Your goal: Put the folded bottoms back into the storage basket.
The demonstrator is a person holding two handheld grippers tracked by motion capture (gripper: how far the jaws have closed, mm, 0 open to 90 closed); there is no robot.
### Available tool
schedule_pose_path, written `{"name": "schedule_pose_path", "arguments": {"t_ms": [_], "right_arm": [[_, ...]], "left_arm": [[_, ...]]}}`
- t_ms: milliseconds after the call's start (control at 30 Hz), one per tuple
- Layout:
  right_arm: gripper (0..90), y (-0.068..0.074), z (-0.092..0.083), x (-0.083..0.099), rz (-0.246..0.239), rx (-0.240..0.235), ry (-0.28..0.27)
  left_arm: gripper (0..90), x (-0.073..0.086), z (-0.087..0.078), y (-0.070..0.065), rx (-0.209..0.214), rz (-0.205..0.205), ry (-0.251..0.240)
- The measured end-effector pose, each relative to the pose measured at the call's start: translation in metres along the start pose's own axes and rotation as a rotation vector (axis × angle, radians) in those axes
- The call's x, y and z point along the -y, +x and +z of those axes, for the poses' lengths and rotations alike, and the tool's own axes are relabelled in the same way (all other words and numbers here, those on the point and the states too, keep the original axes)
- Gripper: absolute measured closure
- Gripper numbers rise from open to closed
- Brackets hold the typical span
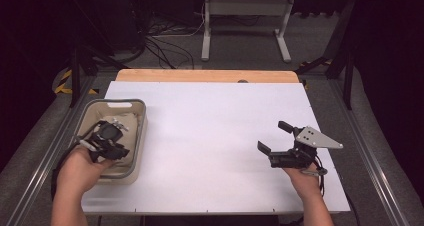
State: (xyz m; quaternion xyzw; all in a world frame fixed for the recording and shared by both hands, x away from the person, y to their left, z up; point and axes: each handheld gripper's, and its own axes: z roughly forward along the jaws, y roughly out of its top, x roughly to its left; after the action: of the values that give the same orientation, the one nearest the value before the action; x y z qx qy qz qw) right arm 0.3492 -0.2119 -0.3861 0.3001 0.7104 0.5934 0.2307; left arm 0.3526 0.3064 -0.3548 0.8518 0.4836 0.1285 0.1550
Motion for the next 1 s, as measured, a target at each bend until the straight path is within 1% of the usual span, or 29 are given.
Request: {"name": "schedule_pose_path", "arguments": {"t_ms": [33,67,100,133,167,200,233,267,300,333,367,400,433,467,500,533,600,633,700,733,767,800,867,933,1000], "right_arm": [[0.6,0.001,0.000,0.000,0.000,-0.004,-0.002],[0.6,0.001,0.001,0.000,-0.003,-0.004,0.000],[0.6,0.001,0.001,0.000,-0.003,-0.004,0.000],[0.6,0.002,0.001,0.000,-0.007,-0.007,0.002],[0.6,0.002,0.002,0.000,-0.009,-0.007,0.002],[0.6,0.003,0.002,0.000,-0.010,-0.006,0.004],[0.6,0.003,0.002,0.000,-0.009,-0.007,0.002],[0.6,0.002,0.002,0.000,-0.008,-0.007,0.001],[0.6,0.002,0.002,0.000,-0.008,-0.007,0.001],[0.6,0.002,0.001,0.000,-0.008,-0.006,0.002],[0.6,0.002,0.001,0.000,-0.008,-0.005,0.002],[0.6,0.002,0.001,0.000,-0.006,-0.003,0.002],[0.6,0.002,0.001,0.000,-0.006,-0.003,0.002],[0.6,0.001,0.000,0.000,-0.009,-0.006,-0.002],[0.6,0.001,0.000,0.000,-0.009,-0.006,-0.002],[0.6,0.001,0.000,0.000,-0.010,-0.006,-0.003],[0.6,0.001,0.000,0.000,-0.009,-0.005,-0.005],[0.6,0.001,-0.001,-0.001,-0.008,-0.005,-0.006],[0.6,0.001,-0.001,-0.001,-0.006,-0.006,-0.010],[0.6,0.000,-0.002,-0.001,-0.004,-0.004,-0.011],[0.6,0.000,-0.002,-0.001,-0.004,-0.004,-0.011],[0.6,0.000,-0.002,-0.001,-0.004,-0.002,-0.012],[0.6,0.000,-0.003,-0.001,-0.006,-0.001,-0.013],[0.6,-0.001,-0.003,-0.001,-0.008,-0.001,-0.015],[0.6,-0.001,-0.003,-0.001,-0.008,-0.002,-0.015]], "left_arm": [[49.8,0.000,0.000,0.000,0.000,0.000,0.000],[43.2,0.002,-0.005,0.005,0.005,-0.040,-0.039],[43.2,0.004,-0.008,0.010,0.014,-0.069,-0.080],[38.7,0.007,-0.010,0.016,0.031,-0.101,-0.114],[33.7,0.009,-0.011,0.019,0.038,-0.125,-0.131],[29.4,0.010,-0.012,0.021,0.047,-0.140,-0.147],[26.0,0.010,-0.013,0.023,0.047,-0.151,-0.166],[19.2,0.010,-0.015,0.023,0.048,-0.164,-0.195],[19.2,0.011,-0.017,0.023,0.056,-0.175,-0.211],[17.9,0.010,-0.019,0.024,0.063,-0.174,-0.261],[14.8,0.010,-0.023,0.023,0.075,-0.176,-0.295],[12.8,0.010,-0.027,0.022,0.101,-0.171,-0.374],[11.5,0.010,-0.027,0.022,0.101,-0.171,-0.374],[11.5,0.010,-0.030,0.021,0.145,-0.172,-0.434],[11.5,0.010,-0.032,0.020,0.168,-0.168,-0.475],[10.9,0.010,-0.035,0.019,0.212,-0.158,-0.539],[9.3,0.010,-0.038,0.016,0.273,-0.151,-0.617],[7.9,0.009,-0.039,0.015,0.299,-0.141,-0.643],[5.2,0.009,-0.040,0.012,0.310,-0.129,-0.711],[4.5,0.010,-0.041,0.010,0.318,-0.128,-0.769],[4.6,0.010,-0.041,0.010,0.318,-0.128,-0.769],[4.6,0.011,-0.042,0.010,0.326,-0.130,-0.815],[4.7,0.012,-0.042,0.008,0.336,-0.125,-0.882],[4.9,0.013,-0.042,0.006,0.349,-0.114,-0.924],[4.9,0.014,-0.042,0.004,0.355,-0.108,-0.952]]}}
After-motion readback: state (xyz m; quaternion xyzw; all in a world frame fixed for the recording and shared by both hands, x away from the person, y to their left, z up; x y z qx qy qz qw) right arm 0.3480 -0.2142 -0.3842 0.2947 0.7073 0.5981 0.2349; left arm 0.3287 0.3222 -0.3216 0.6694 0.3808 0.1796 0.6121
